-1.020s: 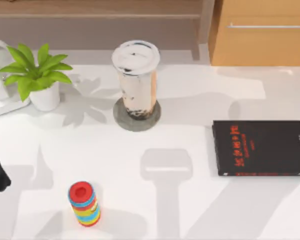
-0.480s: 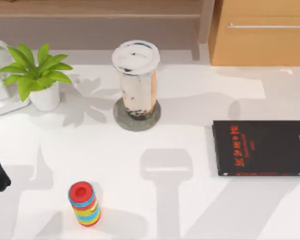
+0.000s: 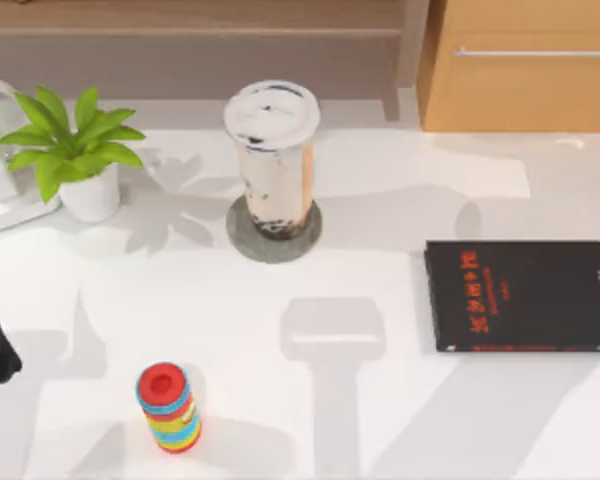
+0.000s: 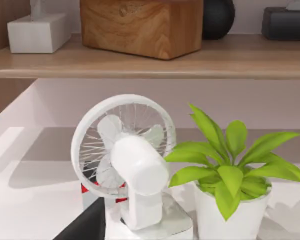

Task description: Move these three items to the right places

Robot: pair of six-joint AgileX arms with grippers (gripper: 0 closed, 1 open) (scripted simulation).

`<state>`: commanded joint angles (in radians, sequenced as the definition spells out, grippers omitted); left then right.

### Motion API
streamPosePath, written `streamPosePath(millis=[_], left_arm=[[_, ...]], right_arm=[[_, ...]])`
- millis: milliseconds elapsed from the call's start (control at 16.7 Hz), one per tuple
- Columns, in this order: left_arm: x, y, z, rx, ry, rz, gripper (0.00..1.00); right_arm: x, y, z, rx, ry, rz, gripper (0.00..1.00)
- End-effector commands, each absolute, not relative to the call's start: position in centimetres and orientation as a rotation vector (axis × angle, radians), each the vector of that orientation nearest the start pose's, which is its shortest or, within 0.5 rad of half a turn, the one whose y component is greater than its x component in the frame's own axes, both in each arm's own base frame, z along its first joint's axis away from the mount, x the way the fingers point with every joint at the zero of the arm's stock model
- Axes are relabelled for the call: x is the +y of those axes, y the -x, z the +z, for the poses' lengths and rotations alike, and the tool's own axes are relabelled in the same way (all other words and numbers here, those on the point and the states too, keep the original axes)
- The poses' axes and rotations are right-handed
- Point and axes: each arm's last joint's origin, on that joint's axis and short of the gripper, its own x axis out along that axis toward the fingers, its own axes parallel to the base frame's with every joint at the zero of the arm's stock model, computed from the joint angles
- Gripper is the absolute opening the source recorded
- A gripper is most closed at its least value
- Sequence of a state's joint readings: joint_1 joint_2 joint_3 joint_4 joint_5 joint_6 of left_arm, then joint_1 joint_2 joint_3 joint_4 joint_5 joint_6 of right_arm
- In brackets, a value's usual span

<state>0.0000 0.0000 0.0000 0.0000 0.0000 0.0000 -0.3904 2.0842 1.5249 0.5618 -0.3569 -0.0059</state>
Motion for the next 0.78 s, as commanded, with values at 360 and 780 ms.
streamPosePath(millis=[360, 780], left_arm=[[-0.1, -10.6, 16.0, 0.000, 0.000, 0.000, 1.00], [-0.1, -10.6, 16.0, 0.000, 0.000, 0.000, 1.00]], right_arm=[[-17.2, -45.1, 26.0, 0.003, 0.020, -0.010, 0.00], [-15.4, -42.5, 29.0, -0.083, -0.113, -0.120, 0.00]])
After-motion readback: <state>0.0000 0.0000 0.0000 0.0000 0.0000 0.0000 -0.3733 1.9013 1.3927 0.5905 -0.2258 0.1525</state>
